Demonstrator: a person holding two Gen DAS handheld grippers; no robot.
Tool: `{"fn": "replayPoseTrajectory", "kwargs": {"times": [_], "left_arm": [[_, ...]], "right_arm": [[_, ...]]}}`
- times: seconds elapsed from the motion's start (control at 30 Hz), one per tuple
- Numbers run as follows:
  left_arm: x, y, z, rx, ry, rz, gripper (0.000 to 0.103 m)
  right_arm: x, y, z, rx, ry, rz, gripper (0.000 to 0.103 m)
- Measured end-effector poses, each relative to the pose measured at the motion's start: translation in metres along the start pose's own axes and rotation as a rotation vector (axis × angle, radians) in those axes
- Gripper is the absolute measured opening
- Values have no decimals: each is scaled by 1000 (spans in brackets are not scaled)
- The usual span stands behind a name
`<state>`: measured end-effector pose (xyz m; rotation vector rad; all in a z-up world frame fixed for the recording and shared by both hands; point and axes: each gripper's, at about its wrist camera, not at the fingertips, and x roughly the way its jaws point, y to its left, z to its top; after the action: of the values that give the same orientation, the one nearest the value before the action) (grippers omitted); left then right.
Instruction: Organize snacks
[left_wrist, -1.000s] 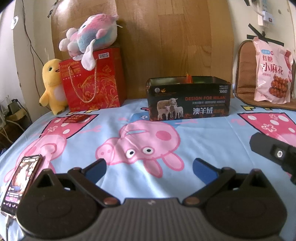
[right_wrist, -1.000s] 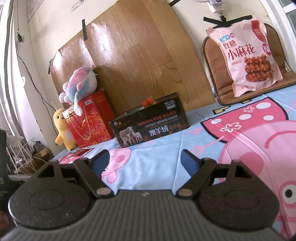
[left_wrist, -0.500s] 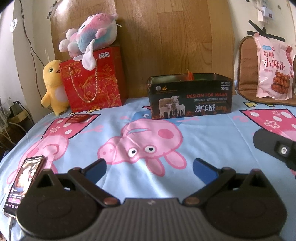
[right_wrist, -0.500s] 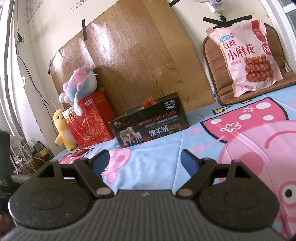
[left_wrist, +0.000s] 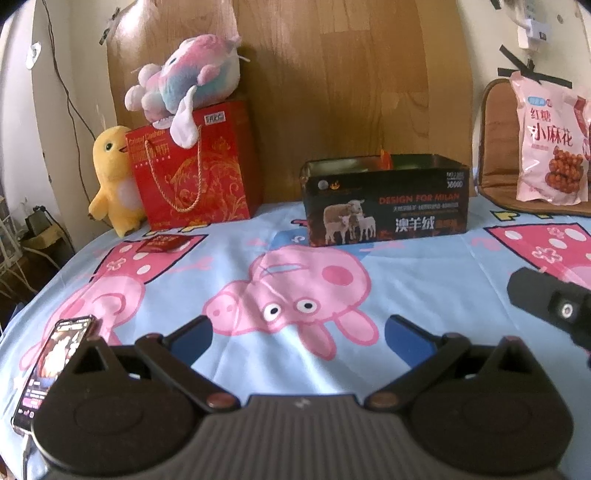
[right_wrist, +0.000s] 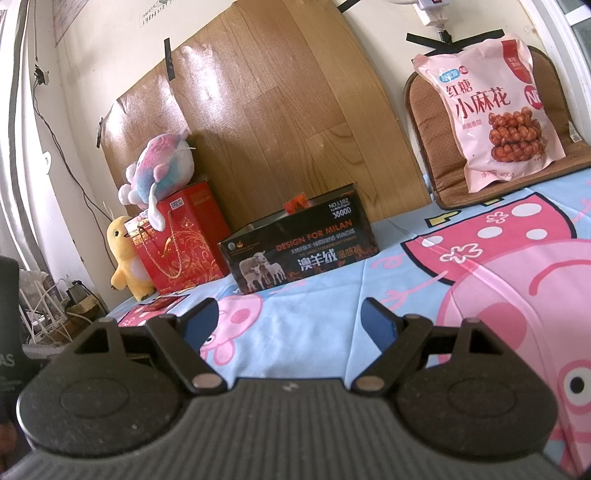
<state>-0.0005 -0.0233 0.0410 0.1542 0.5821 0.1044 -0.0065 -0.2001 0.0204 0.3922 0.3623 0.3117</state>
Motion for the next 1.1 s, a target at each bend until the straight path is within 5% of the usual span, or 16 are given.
{"fn": "replayPoseTrajectory", "kwargs": {"times": [1.1], "left_arm": [[0, -1, 0, -6, 32, -53, 103]], "right_arm": [[-1, -1, 0, 2, 0, 2, 86]]}}
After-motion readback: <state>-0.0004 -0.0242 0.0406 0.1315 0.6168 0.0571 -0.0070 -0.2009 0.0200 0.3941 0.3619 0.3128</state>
